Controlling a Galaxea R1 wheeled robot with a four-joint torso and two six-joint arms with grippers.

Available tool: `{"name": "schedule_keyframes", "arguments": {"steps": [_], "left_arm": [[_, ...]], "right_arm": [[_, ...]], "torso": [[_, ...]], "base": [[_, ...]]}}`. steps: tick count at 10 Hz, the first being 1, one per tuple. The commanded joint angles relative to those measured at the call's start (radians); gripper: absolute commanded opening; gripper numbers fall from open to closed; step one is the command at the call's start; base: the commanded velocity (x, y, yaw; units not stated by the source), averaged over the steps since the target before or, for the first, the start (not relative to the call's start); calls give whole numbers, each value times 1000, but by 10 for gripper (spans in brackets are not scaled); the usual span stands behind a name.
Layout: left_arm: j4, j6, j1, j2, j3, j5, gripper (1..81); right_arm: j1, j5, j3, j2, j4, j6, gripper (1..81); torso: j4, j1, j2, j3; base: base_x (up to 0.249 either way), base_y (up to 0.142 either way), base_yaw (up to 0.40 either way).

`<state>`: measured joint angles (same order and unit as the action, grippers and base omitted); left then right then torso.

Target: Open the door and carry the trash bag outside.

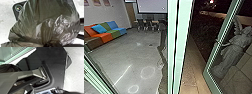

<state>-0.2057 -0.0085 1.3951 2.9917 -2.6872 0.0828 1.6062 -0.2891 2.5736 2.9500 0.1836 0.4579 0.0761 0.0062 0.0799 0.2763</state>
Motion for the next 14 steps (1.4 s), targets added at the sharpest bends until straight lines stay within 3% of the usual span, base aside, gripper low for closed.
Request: {"name": "schedule_keyframes", "arguments": {"steps": [1,7,14], "left_arm": [[8,1,-32,-2,1,61,10],[9,1,-32,-2,1,61,10],[9,-2,-32,0,1,61,10]], "right_arm": [[-15,45,-4,-7,14,-2,811],[-15,45,-1,-6,16,-2,811],[-15,47,0,3,27,-5,811]], "torso": [[0,0,0,0],[0,0,0,0],[0,0,0,0]], "base": [[0,0,-228],[0,0,-210],[-45,0,-13]]}}
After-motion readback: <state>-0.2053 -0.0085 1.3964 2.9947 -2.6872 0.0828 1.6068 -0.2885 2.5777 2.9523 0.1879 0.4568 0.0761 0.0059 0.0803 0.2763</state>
